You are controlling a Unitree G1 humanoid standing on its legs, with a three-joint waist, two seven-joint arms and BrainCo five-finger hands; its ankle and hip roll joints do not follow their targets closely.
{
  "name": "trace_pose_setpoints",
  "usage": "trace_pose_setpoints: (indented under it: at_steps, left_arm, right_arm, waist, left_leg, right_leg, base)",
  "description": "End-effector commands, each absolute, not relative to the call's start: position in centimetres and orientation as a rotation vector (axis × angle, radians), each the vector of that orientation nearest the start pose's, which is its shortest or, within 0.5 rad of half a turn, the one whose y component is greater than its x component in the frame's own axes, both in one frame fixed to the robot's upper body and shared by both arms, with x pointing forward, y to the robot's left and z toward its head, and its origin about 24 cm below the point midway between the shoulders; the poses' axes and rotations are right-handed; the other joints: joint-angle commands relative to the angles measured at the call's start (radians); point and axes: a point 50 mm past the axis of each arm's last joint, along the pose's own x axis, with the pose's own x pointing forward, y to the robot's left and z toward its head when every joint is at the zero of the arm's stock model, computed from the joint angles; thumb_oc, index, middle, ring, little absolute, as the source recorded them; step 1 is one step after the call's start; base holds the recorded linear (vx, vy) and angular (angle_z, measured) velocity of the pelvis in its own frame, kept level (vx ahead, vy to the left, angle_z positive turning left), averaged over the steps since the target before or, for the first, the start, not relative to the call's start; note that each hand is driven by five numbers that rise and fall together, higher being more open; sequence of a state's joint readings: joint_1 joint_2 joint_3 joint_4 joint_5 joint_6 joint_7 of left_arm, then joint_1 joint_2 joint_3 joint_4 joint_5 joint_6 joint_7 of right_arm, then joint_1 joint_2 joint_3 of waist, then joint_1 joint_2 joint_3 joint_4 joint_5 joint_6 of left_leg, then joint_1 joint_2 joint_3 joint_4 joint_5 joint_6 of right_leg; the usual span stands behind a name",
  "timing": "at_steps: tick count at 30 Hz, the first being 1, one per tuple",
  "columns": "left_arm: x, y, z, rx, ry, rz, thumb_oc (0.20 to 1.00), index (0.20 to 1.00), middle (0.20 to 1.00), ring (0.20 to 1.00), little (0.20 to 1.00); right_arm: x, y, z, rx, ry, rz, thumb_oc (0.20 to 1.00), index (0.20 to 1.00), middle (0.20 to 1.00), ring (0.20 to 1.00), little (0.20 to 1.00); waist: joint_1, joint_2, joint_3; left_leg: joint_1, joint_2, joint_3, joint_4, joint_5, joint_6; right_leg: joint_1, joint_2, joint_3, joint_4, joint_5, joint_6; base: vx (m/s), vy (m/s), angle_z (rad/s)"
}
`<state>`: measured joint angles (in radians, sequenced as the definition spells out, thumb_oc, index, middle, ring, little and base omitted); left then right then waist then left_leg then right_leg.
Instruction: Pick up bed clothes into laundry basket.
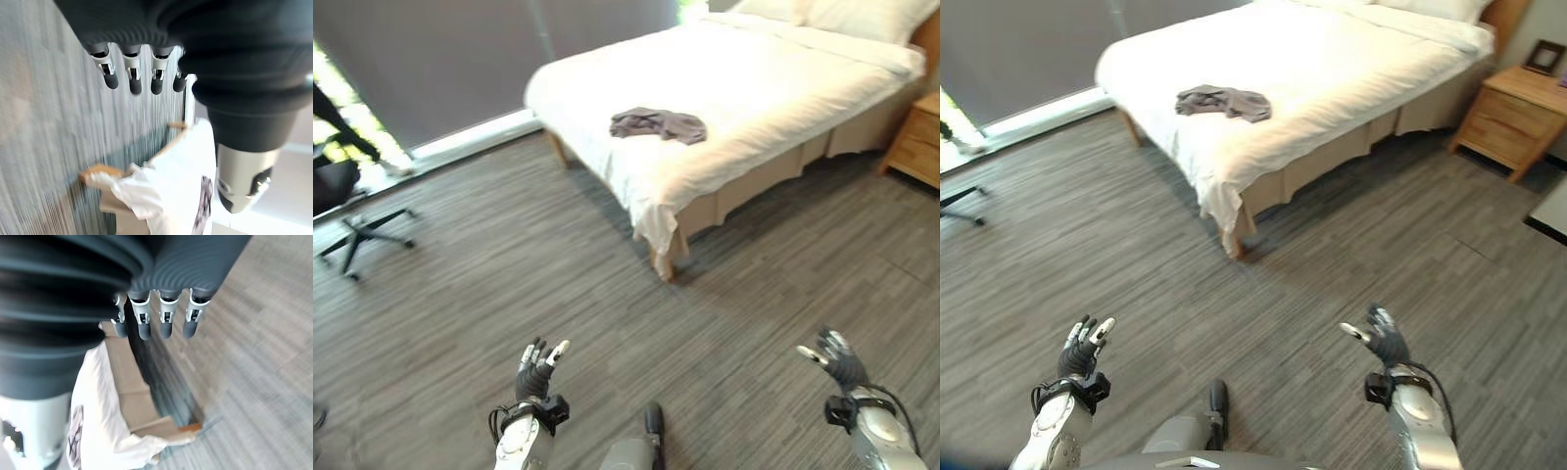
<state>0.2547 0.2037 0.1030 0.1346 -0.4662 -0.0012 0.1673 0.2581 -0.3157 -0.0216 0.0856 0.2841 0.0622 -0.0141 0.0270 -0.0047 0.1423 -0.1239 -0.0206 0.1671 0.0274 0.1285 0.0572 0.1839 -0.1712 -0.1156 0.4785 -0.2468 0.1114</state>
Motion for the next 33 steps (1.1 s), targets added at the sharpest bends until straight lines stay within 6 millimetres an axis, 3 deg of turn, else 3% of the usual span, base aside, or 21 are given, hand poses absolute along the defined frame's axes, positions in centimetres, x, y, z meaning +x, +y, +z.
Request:
trace_pose_setpoints:
  at_steps: [1,3,4,5,7,9,10,11,12,13,16,20,22,23,24,25,26,27,31,32,33]
  left_arm:
    - [19.7,26.0,1.3,-0.142,0.138,0.389,1.0,1.0,1.0,1.0,1.0]
    - [19.7,26.6,1.8,-0.109,0.123,0.399,1.0,1.0,1.0,1.0,1.0]
    - [19.7,27.0,2.5,-0.091,0.095,0.404,1.0,1.0,1.0,1.0,1.0]
    - [19.7,27.1,2.7,-0.091,0.086,0.399,1.0,1.0,1.0,1.0,1.0]
    - [19.6,27.2,2.9,-0.08,0.081,0.391,1.0,1.0,1.0,1.0,1.0]
    - [19.6,27.3,2.9,-0.055,0.084,0.389,1.0,1.0,1.0,1.0,1.0]
    - [19.5,27.2,2.7,-0.05,0.092,0.388,1.0,1.0,1.0,1.0,1.0]
    - [19.4,27.3,2.6,-0.047,0.095,0.388,1.0,1.0,1.0,1.0,1.0]
    - [19.4,27.3,2.6,-0.047,0.096,0.388,1.0,1.0,1.0,1.0,1.0]
    - [19.3,27.3,2.5,-0.044,0.099,0.393,1.0,1.0,1.0,1.0,1.0]
    - [18.9,26.9,1.9,-0.061,0.122,0.378,1.0,1.0,1.0,1.0,1.0]
    - [19.2,25.8,1.1,-0.137,0.145,0.368,1.0,1.0,1.0,1.0,1.0]
    - [19.6,25.5,1.2,-0.156,0.136,0.361,1.0,1.0,1.0,1.0,1.0]
    - [20.4,25.0,1.6,-0.183,0.113,0.343,1.0,1.0,1.0,1.0,1.0]
    - [20.4,25.0,1.6,-0.183,0.113,0.343,1.0,1.0,1.0,1.0,1.0]
    - [20.7,24.7,1.8,-0.196,0.103,0.334,1.0,1.0,1.0,1.0,1.0]
    - [20.5,24.6,1.7,-0.204,0.105,0.334,1.0,1.0,1.0,1.0,1.0]
    - [20.3,24.7,1.5,-0.22,0.11,0.352,1.0,1.0,1.0,1.0,1.0]
    - [19.8,24.8,1.0,-0.238,0.133,0.38,1.0,1.0,1.0,1.0,1.0]
    - [19.5,25.1,0.9,-0.23,0.136,0.392,1.0,1.0,1.0,1.0,1.0]
    - [19.4,25.5,1.0,-0.216,0.132,0.412,1.0,1.0,1.0,1.0,1.0]
  right_arm:
    - [20.5,-23.3,0.2,-0.036,0.237,-0.109,1.0,1.0,1.0,1.0,1.0]
    - [20.4,-22.8,0.0,-0.029,0.245,-0.104,1.0,1.0,1.0,1.0,1.0]
    - [20.3,-22.5,-0.2,-0.017,0.25,-0.096,1.0,1.0,1.0,1.0,1.0]
    - [20.2,-22.5,-0.3,-0.009,0.256,-0.096,1.0,1.0,1.0,1.0,1.0]
    - [20.0,-22.7,-0.4,-0.006,0.266,-0.096,1.0,1.0,1.0,1.0,1.0]
    - [19.7,-23.0,-0.7,-0.005,0.278,-0.114,1.0,1.0,1.0,1.0,1.0]
    - [19.6,-23.2,-0.8,-0.002,0.283,-0.123,1.0,1.0,1.0,1.0,1.0]
    - [19.6,-23.2,-0.7,-0.008,0.28,-0.12,1.0,1.0,1.0,1.0,1.0]
    - [19.6,-23.2,-0.7,-0.008,0.281,-0.12,1.0,1.0,1.0,1.0,1.0]
    - [19.7,-23.3,-0.6,-0.02,0.277,-0.112,1.0,1.0,1.0,1.0,1.0]
    - [20.1,-23.2,-0.3,-0.059,0.27,-0.079,1.0,1.0,1.0,1.0,1.0]
    - [20.4,-24.2,0.6,-0.063,0.229,-0.122,1.0,1.0,1.0,1.0,1.0]
    - [20.6,-24.3,0.9,-0.052,0.21,-0.133,1.0,1.0,1.0,1.0,1.0]
    - [20.7,-24.6,1.0,-0.047,0.205,-0.146,1.0,1.0,1.0,1.0,1.0]
    - [20.7,-24.6,1.0,-0.047,0.205,-0.146,1.0,1.0,1.0,1.0,1.0]
    - [20.2,-25.0,0.8,-0.051,0.216,-0.154,1.0,1.0,1.0,1.0,1.0]
    - [19.9,-25.1,0.7,-0.046,0.226,-0.152,1.0,1.0,1.0,1.0,1.0]
    - [19.6,-25.2,0.4,-0.063,0.251,-0.141,1.0,1.0,1.0,1.0,1.0]
    - [19.7,-25.2,0.3,-0.061,0.257,-0.146,1.0,1.0,1.0,1.0,1.0]
    - [19.6,-25.2,0.3,-0.044,0.249,-0.154,1.0,1.0,1.0,1.0,1.0]
    - [19.7,-25.1,0.3,-0.046,0.245,-0.157,1.0,1.0,1.0,1.0,1.0]
  waist:
    - [0.004,0.011,0.08]
    - [-0.014,0.028,0.091]
    - [-0.028,0.024,0.095]
    - [-0.039,0.024,0.097]
    - [-0.051,0.025,0.1]
    - [-0.069,0.02,0.104]
    - [-0.083,0.01,0.098]
    - [-0.084,0.005,0.095]
    - [-0.085,0.006,0.093]
    - [-0.08,0.001,0.089]
    - [-0.06,-0.007,0.072]
    - [-0.069,-0.005,0.056]
    - [-0.075,-0.008,0.057]
    - [-0.075,-0.021,0.074]
    - [-0.077,-0.02,0.074]
    - [-0.069,-0.036,0.092]
    - [-0.064,-0.039,0.1]
    - [-0.04,-0.048,0.113]
    - [-0.028,-0.052,0.116]
    - [-0.028,-0.046,0.109]
    - [-0.013,-0.033,0.105]
  left_leg:
    - [0.031,0.084,0.005,-0.016,-0.039,-0.049]
    - [0.084,0.09,0.021,-0.051,-0.066,-0.04]
    - [0.134,0.086,0.044,-0.075,-0.09,-0.047]
    - [0.155,0.086,0.051,-0.088,-0.099,-0.053]
    - [0.173,0.086,0.049,-0.096,-0.106,-0.057]
    - [0.196,0.082,0.037,-0.101,-0.118,-0.067]
    - [0.213,0.071,0.025,-0.115,-0.125,-0.073]
    - [0.223,0.069,0.026,-0.115,-0.138,-0.078]
    - [0.223,0.071,0.025,-0.115,-0.139,-0.078]
    - [0.231,0.072,0.031,-0.115,-0.148,-0.084]
    - [0.257,0.085,0.043,-0.115,-0.163,-0.094]
    - [0.263,0.144,0.023,-0.083,-0.174,-0.119]
    - [0.251,0.171,0.024,-0.024,-0.194,-0.126]
    - [0.183,0.204,0.016,0.177,-0.188,-0.133]
    - [0.178,0.206,0.014,0.184,-0.191,-0.134]
    - [0.1,0.22,0.002,0.377,-0.14,-0.135]
    - [0.061,0.215,-0.031,0.459,-0.13,-0.133]
    - [0.009,0.162,-0.108,0.537,-0.127,-0.123]
    - [-0.066,0.165,-0.113,0.453,-0.138,-0.111]
    - [-0.073,0.195,-0.094,0.337,-0.122,-0.122]
    - [-0.048,0.192,-0.086,0.138,-0.05,-0.146]
  right_leg:
    - [-0.157,-0.098,-0.027,-0.007,0.316,0.007]
    - [-0.228,-0.129,-0.056,0.054,0.319,0.004]
    - [-0.275,-0.18,-0.115,0.002,0.313,0.014]
    - [-0.296,-0.165,-0.144,-0.058,0.294,0.017]
    - [-0.294,-0.137,-0.147,-0.119,0.287,0.021]
    - [-0.308,-0.076,-0.123,-0.253,0.284,0.03]
    - [-0.327,-0.027,-0.086,-0.374,0.298,0.044]
    - [-0.342,-0.017,-0.103,-0.419,0.324,0.054]
    - [-0.339,-0.014,-0.105,-0.426,0.327,0.054]
    - [-0.345,-0.017,-0.151,-0.452,0.347,0.06]
    - [-0.295,-0.02,-0.224,-0.44,0.326,0.051]
    - [-0.266,0.032,-0.188,-0.428,0.259,0.007]
    - [-0.261,0.047,-0.192,-0.42,0.238,-0.009]
    - [-0.23,0.064,-0.191,-0.421,0.209,-0.044]
    - [-0.231,0.066,-0.193,-0.421,0.209,-0.045]
    - [-0.192,0.079,-0.198,-0.44,0.19,-0.078]
    - [-0.173,0.089,-0.199,-0.453,0.181,-0.091]
    - [-0.144,0.097,-0.175,-0.465,0.167,-0.102]
    - [-0.106,0.087,-0.164,-0.485,0.155,-0.09]
    - [-0.089,0.089,-0.168,-0.498,0.146,-0.077]
    - [-0.066,0.094,-0.159,-0.513,0.137,-0.064]
  base:
    - [0.2,0.374,-0.26]
    - [0.27,0.278,-0.02]
    - [0.35,0.182,0.08]
    - [0.37,0.112,0.08]
    - [0.17,0.009,0.04]
    - [0.25,-0.021,0.42]
    - [0.33,-0.041,0.46]
    - [0.24,-0.032,0.24]
    - [0.15,-0.04,0.17]
    - [0.13,-0.051,0.08]
    - [0.21,-0.147,0.03]
    - [0.18,-0.231,0.16]
    - [0.14,-0.306,0.36]
    - [0.12,-0.308,0.1]
    - [0.15,-0.432,0.02]
    - [0.09,-0.285,-0.08]
    - [0.18,-0.369,-0.04]
    - [0.11,-0.168,-0.24]
    - [0.18,-0.033,-0.41]
    - [0.38,0.118,-0.32]
    - [0.42,0.166,-0.27]
